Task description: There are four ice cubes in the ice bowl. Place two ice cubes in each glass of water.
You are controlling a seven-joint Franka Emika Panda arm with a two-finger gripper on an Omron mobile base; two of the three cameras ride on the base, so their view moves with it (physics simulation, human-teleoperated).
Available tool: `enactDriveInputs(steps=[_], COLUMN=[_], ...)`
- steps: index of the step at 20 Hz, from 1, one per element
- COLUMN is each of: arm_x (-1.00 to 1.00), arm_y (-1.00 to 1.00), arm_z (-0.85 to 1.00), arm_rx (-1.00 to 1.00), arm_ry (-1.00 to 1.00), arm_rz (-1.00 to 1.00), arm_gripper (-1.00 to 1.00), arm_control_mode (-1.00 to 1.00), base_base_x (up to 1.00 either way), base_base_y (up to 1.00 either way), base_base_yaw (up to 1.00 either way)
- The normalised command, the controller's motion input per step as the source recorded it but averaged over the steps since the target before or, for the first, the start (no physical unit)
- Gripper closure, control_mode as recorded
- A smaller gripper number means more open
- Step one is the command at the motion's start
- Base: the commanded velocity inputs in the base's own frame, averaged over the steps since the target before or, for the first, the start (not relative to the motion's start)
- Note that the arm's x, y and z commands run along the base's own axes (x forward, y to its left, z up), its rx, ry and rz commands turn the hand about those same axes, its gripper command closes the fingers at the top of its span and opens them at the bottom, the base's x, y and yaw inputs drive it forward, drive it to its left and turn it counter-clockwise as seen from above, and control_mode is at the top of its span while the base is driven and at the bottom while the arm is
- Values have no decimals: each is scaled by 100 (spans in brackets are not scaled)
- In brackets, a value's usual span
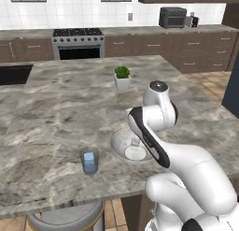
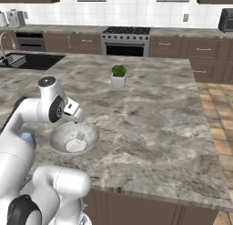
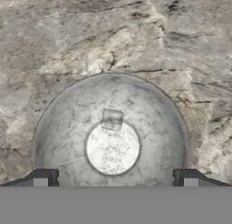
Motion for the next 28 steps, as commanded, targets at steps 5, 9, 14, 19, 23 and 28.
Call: enactDriveInputs(steps=[5,9,14,19,23,28], arm_x=[24,2,22,25,27,24], arm_y=[-12,-1,0,0,0,3], arm_z=[-67,-46,-48,-27,-25,-22], arm_rx=[0,0,0,0,0,0], arm_ry=[14,29,13,-3,-13,-8], arm_rz=[0,0,0,0,0,0], arm_gripper=[-100,-100,-100,-100,-100,-100], arm_control_mode=[-100,-100,-100,-100,-100,-100], base_base_x=[0,0,0,0,0,0], base_base_y=[0,0,0,0,0,0], base_base_yaw=[0,0,0,0,0,0])
